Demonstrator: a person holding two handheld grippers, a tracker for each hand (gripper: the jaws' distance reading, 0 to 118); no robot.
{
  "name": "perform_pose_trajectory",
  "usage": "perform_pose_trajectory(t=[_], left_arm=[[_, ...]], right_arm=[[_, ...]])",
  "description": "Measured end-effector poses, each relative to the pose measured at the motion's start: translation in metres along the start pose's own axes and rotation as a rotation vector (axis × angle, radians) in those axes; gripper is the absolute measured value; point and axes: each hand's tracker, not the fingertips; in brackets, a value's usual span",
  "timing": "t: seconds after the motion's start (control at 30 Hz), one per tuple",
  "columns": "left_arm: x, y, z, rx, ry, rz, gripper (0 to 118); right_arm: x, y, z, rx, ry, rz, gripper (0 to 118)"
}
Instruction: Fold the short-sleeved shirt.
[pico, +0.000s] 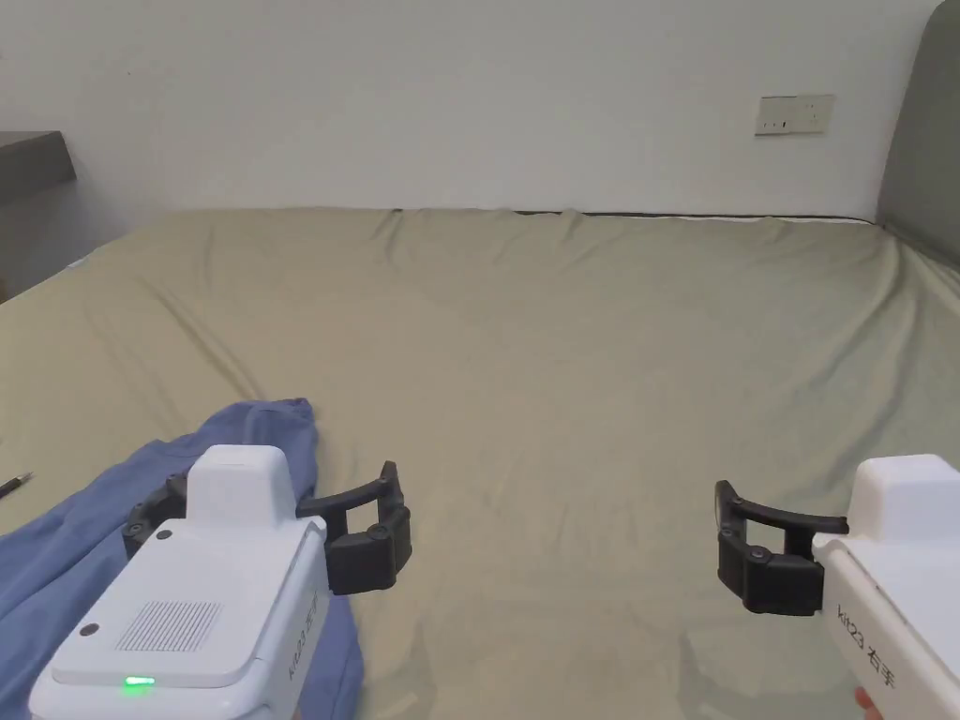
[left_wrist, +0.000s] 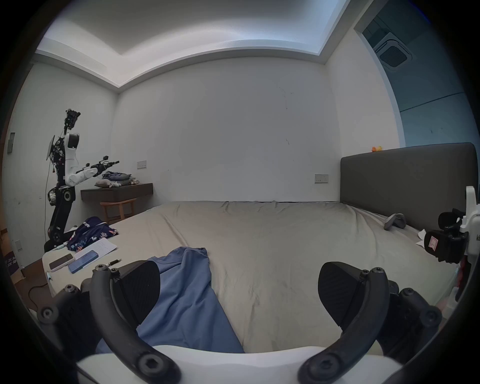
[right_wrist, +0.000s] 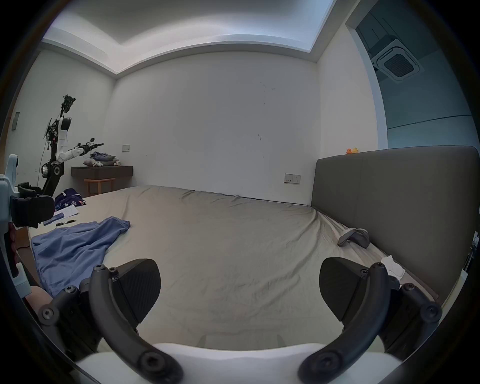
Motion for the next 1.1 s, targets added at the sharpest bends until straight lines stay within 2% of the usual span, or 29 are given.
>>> perform_pose_trajectory(t=[0.2,0.23,0.3,0.37,0.4,0.47,0.5,0.53,0.57,0.6,0.67,0.7,0.73,0.77,0.83,0.9,0.93,0.97,1.0,1.07,1.1], left_arm=[[0.002,0.000,0.000,0.002,0.014,-0.037,118],[0.003,0.000,0.000,0.006,0.018,-0.054,118],[0.010,-0.001,-0.002,0.003,0.066,-0.186,118],[0.023,-0.010,-0.006,0.014,0.166,-0.452,118],[0.028,-0.017,-0.006,0.032,0.172,-0.569,118],[0.039,-0.038,-0.006,0.082,0.178,-0.857,118],[0.044,-0.048,-0.005,0.091,0.173,-0.993,118],[0.049,-0.062,-0.005,0.105,0.166,-1.163,117],[0.053,-0.076,-0.004,0.111,0.156,-1.303,117],[0.056,-0.086,-0.002,0.107,0.140,-1.412,117],[0.059,-0.109,-0.002,0.031,0.084,-1.637,117],[0.060,-0.116,-0.002,-0.004,0.074,-1.701,117],[0.060,-0.120,-0.001,-0.026,0.052,-1.715,116],[0.061,-0.121,-0.001,-0.047,0.038,-1.680,116],[0.064,-0.116,-0.002,-0.067,0.028,-1.603,116],[0.061,-0.106,-0.004,-0.063,0.042,-1.537,116],[0.061,-0.100,-0.005,-0.056,0.058,-1.474,116],[0.060,-0.091,-0.006,-0.061,0.055,-1.360,116],[0.056,-0.078,-0.007,-0.038,0.022,-1.161,116],[0.039,-0.047,-0.011,-0.053,-0.051,-0.692,116],[0.027,-0.035,-0.012,-0.068,-0.099,-0.510,116]], right_arm=[[0.002,0.000,-0.001,-0.013,-0.011,-0.011,118],[0.001,0.000,-0.002,-0.023,-0.023,0.007,118],[-0.007,0.001,-0.001,-0.038,-0.083,0.135,118],[-0.027,0.004,0.003,0.094,-0.144,0.470,118],[-0.034,-0.003,0.004,0.093,-0.142,0.553,118],[-0.056,-0.015,0.008,0.196,-0.111,0.881,118],[-0.064,-0.024,0.008,0.196,-0.109,1.007,118],[-0.074,-0.039,0.009,0.220,-0.099,1.187,118],[-0.083,-0.056,0.011,0.240,-0.076,1.386,118],[-0.088,-0.071,0.012,0.258,-0.052,1.535,118],[-0.094,-0.107,0.016,0.215,0.090,1.835,118],[-0.095,-0.118,0.018,0.202,0.133,1.894,118],[-0.097,-0.123,0.019,0.172,0.179,1.898,118],[-0.099,-0.123,0.019,0.138,0.222,1.863,118],[-0.100,-0.112,0.016,0.079,0.230,1.744,118],[-0.098,-0.103,0.013,0.118,0.158,1.713,118],[-0.096,-0.097,0.011,0.132,0.114,1.654,118],[-0.090,-0.085,0.010,0.125,0.095,1.559,118],[-0.086,-0.075,0.008,0.100,0.095,1.409,118],[-0.065,-0.051,-0.002,-0.006,0.116,1.041,118],[-0.051,-0.040,-0.006,-0.041,0.132,0.866,118]])
